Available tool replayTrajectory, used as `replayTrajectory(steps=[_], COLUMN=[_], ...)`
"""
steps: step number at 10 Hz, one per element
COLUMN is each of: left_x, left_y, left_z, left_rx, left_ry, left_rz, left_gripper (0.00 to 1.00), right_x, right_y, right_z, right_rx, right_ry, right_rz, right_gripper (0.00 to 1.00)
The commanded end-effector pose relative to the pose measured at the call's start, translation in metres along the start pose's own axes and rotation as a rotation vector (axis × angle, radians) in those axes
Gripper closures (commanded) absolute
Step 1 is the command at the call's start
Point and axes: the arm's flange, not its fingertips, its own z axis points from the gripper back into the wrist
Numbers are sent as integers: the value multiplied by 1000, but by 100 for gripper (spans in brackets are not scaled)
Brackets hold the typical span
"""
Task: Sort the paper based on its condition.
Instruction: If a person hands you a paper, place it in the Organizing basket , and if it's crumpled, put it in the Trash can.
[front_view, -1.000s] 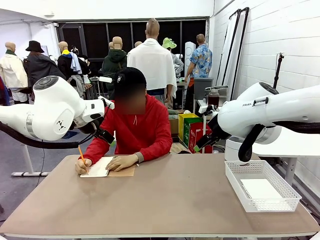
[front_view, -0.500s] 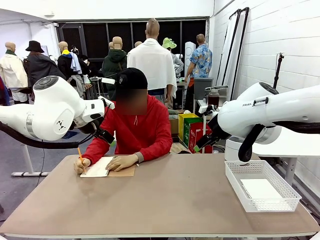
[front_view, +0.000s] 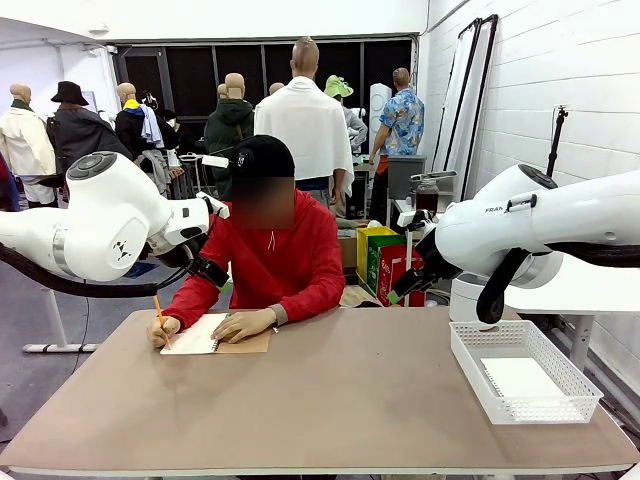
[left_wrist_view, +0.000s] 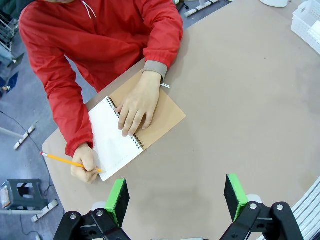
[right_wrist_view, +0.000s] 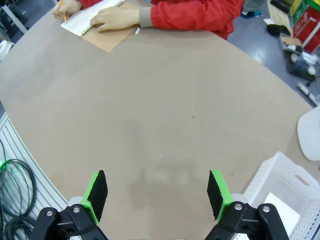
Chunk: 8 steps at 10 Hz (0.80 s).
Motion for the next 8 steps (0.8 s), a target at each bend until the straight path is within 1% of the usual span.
replayTrajectory(steps=[1, 8], left_x=[-1, -1], left_y=[1, 1], left_z=[0, 0], left_rx=[-1, -1], left_ry=[3, 3], left_rz=[2, 2], left_gripper=[0, 0], right_x=[0, 0], right_y=[1, 1], right_z=[0, 0], right_rx=[-2, -2], right_ry=[4, 4], right_rz=[4, 4], right_gripper=[0, 0])
